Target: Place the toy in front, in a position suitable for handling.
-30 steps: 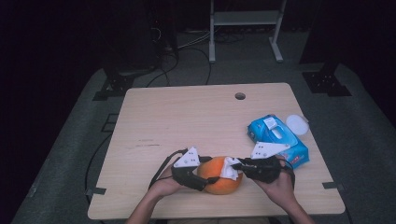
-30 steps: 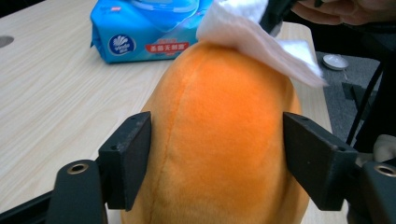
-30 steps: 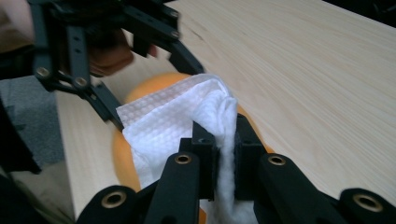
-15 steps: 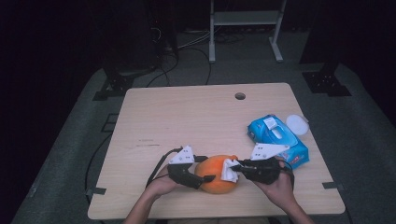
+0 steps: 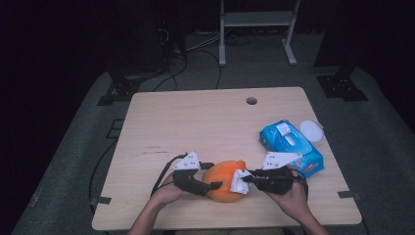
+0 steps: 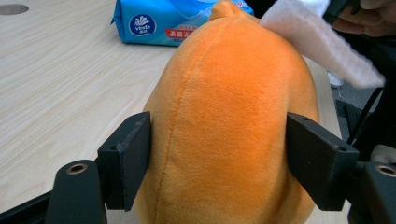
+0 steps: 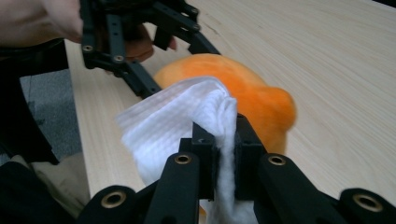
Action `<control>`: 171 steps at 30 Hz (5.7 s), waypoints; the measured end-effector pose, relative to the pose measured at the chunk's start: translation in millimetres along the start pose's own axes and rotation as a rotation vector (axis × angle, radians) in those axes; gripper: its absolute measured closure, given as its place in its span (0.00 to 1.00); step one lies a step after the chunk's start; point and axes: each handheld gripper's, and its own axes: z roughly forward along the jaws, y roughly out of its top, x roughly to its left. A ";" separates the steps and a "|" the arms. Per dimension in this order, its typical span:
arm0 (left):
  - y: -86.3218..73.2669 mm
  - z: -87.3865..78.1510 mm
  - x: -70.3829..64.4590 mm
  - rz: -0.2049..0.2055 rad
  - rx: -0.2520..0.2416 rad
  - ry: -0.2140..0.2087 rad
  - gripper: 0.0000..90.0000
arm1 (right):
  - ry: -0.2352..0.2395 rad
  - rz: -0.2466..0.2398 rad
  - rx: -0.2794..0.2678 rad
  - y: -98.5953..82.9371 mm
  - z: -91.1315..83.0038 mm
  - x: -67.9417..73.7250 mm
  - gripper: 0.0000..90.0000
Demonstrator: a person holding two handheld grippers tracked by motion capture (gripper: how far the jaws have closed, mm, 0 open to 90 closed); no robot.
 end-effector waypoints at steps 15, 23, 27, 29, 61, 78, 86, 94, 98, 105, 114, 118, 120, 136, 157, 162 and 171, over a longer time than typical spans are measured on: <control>1.1 1.3 -4.1 0.018 0.003 -0.007 0.29 | -0.065 0.071 0.009 -8.2 -6.9 -19.3 0.91; 2.3 2.2 -5.9 0.021 0.009 -0.005 0.27 | -0.071 0.085 0.008 -8.6 -6.5 -19.5 0.91; 3.7 4.3 -6.9 0.014 0.010 0.000 0.25 | -0.059 0.060 -0.002 -4.5 -5.8 -10.5 0.91; 4.5 6.1 -8.2 0.019 0.005 0.000 0.25 | -0.021 0.030 -0.019 0.6 -3.0 -1.2 0.91; 16.2 20.9 -35.1 0.123 0.033 0.003 0.22 | -0.054 0.023 -0.026 3.9 -8.0 -5.6 0.91; 19.0 22.6 -41.2 0.133 0.034 -0.020 0.21 | -0.049 0.026 -0.004 2.5 -8.8 -9.1 0.91; 15.8 17.4 -21.7 0.000 0.031 -0.033 0.08 | 0.000 0.040 0.002 -4.0 -11.6 -15.9 0.91; 16.1 19.6 -30.8 0.091 -0.022 0.008 0.41 | -0.018 0.082 -0.023 -3.3 -15.4 -23.6 0.91; 25.2 22.7 -42.6 0.215 -0.042 0.106 0.41 | -0.031 0.064 -0.061 4.4 -19.5 -19.0 0.91; 14.5 15.8 -30.8 0.174 0.007 0.046 0.31 | -0.043 0.069 -0.002 -4.6 -11.0 -26.0 0.91; 8.9 15.3 -30.8 0.149 0.012 -0.028 0.22 | -0.061 0.082 0.008 -9.5 -14.6 -27.4 0.91; 8.0 14.4 -28.5 0.139 0.013 -0.011 0.24 | -0.055 0.063 0.007 -6.2 -13.5 -23.6 0.91; 8.0 14.7 -28.0 0.131 0.009 -0.012 0.24 | -0.058 0.079 0.009 -8.6 -14.8 -27.7 0.91; 10.8 17.8 -32.8 0.143 0.014 0.012 0.23 | -0.061 0.047 0.015 -4.0 -12.7 -21.6 0.91; 21.9 22.6 -42.9 0.180 0.009 0.018 0.23 | -0.006 0.033 -0.020 3.3 -10.2 -11.0 0.91; 20.2 20.5 -33.5 0.100 -0.008 0.027 0.16 | -0.012 0.048 -0.015 -0.5 -10.8 -17.6 0.91; 24.6 29.2 -48.1 0.166 0.000 0.022 0.23 | 0.032 -0.009 -0.035 9.1 -4.1 0.9 0.91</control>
